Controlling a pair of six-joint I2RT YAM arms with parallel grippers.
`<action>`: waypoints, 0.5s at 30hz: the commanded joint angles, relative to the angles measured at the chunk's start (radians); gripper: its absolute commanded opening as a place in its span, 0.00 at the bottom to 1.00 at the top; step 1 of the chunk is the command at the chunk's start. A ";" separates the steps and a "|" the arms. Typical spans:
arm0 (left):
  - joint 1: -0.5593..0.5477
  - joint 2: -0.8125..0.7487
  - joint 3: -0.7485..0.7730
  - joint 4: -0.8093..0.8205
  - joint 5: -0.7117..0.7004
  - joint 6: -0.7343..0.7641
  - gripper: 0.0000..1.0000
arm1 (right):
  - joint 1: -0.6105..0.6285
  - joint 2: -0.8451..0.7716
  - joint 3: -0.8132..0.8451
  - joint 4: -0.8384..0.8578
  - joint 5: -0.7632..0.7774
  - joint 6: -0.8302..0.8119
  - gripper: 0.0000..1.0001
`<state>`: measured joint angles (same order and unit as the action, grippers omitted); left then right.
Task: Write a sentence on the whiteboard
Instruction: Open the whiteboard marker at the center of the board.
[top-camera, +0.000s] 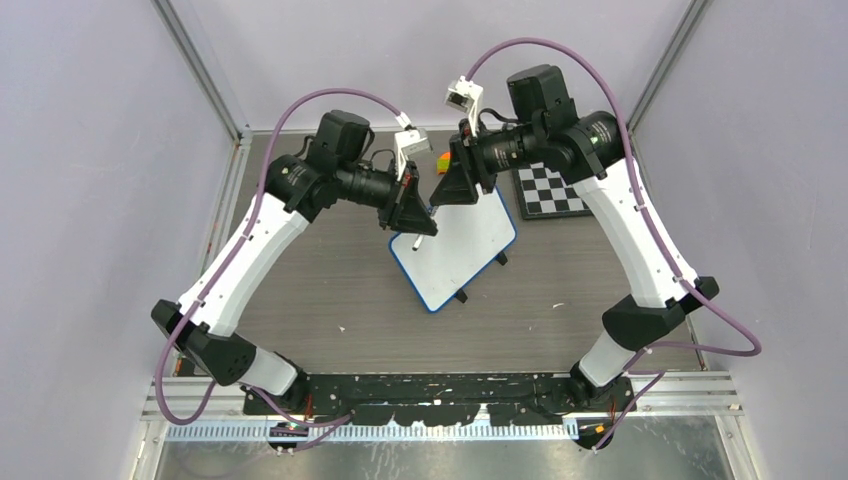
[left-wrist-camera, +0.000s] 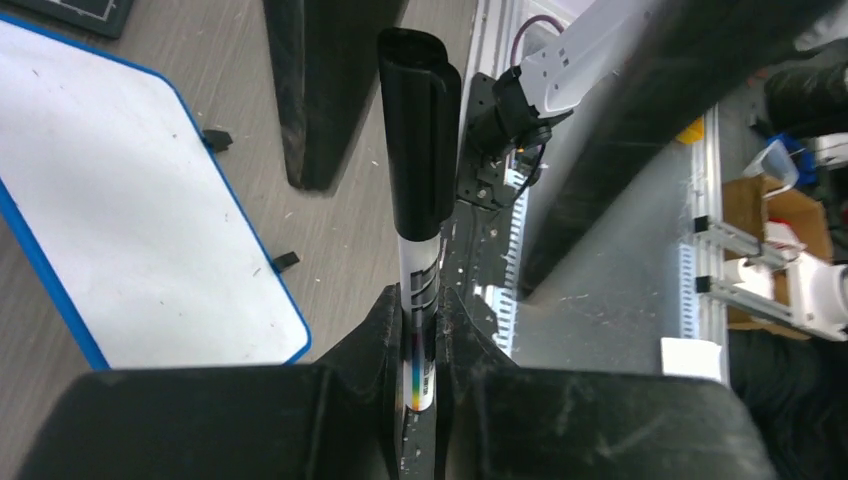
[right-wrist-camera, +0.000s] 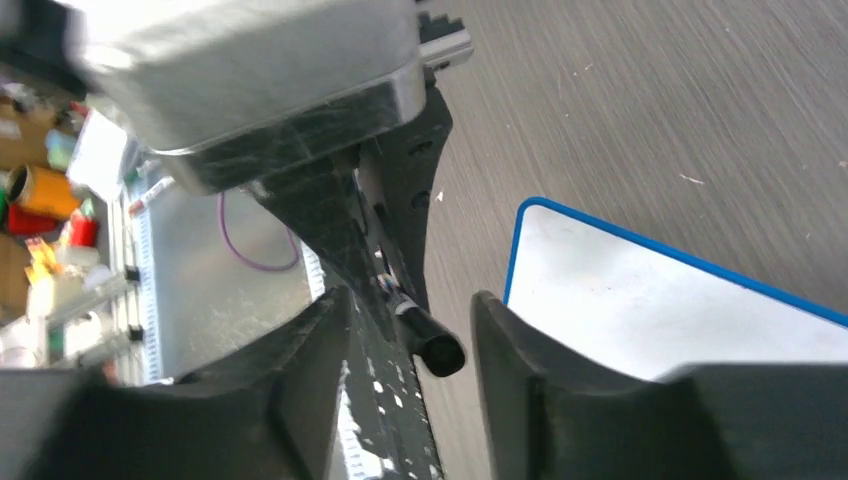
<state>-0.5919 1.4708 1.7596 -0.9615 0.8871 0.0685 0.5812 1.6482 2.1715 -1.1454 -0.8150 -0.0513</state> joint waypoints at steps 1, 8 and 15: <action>0.051 -0.053 -0.077 0.181 0.080 -0.201 0.00 | 0.008 -0.006 0.087 0.055 0.150 -0.015 0.69; 0.234 -0.129 -0.302 0.824 0.099 -0.869 0.00 | -0.012 -0.026 0.131 0.171 0.417 0.032 0.86; 0.415 -0.200 -0.403 1.133 -0.134 -1.171 0.00 | -0.010 -0.021 0.038 0.349 0.407 0.223 0.85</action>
<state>-0.2234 1.3602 1.3586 -0.1204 0.8806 -0.8722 0.5716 1.6363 2.2322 -0.9390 -0.4248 0.0433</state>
